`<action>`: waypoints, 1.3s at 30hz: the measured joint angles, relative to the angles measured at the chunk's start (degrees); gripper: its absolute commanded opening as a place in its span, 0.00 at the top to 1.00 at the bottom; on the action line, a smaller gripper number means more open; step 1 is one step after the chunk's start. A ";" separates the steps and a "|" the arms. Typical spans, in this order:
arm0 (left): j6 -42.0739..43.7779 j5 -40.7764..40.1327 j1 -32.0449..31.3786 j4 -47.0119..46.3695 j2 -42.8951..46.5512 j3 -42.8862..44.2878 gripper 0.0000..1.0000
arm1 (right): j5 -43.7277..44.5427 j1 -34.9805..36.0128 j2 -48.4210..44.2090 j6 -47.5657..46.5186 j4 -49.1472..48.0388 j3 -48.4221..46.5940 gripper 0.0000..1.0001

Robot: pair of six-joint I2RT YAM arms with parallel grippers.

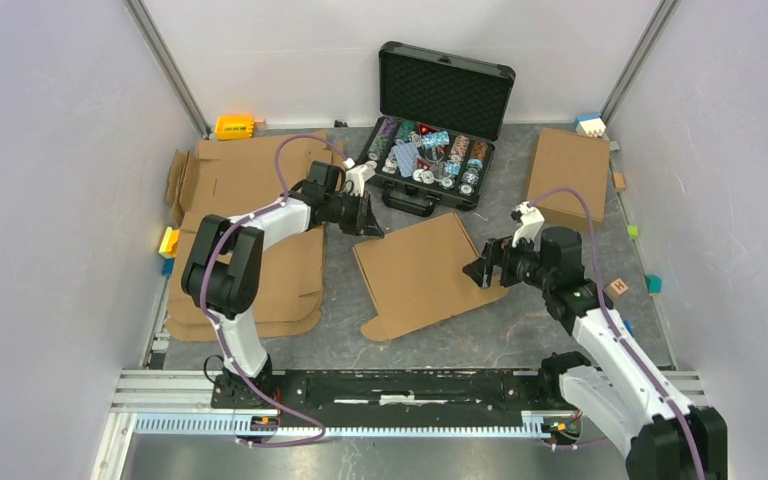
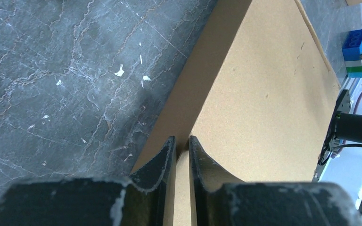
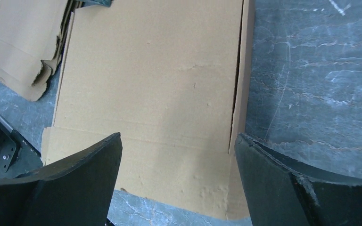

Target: Fold the paper box

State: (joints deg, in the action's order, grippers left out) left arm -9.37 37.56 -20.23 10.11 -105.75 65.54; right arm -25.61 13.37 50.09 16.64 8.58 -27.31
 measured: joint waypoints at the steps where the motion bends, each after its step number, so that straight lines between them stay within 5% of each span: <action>1: 0.00 0.04 0.02 0.11 -0.09 0.11 0.80 | 0.33 0.00 -1.62 -0.07 0.83 0.00 0.06; 8: 0.00 0.02 0.17 1.22 -0.70 1.05 0.81 | 2.86 0.00 -10.08 0.20 6.64 -0.31 0.04; 22: 0.00 -0.20 0.24 2.21 -1.11 1.79 0.81 | 2.08 0.00 -7.85 15.98 15.69 -0.33 0.02; 32: 0.00 -0.42 0.24 2.47 -1.25 2.03 0.81 | 9.46 0.00 -8.66 7.39 19.15 -3.34 0.02; 35: 0.00 -0.61 0.24 2.29 -1.09 1.99 0.75 | 11.56 0.00 -7.50 5.90 16.13 -3.65 0.04; 39: -0.85 -4.72 0.04 0.96 1.88 -0.63 0.54 | 11.98 0.00 -2.19 4.98 9.14 -3.80 0.08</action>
State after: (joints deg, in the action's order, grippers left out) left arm -10.22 32.84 -20.18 11.07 -103.88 64.90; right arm -13.63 13.37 47.90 21.63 17.72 -31.11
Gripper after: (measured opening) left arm 0.338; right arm 0.952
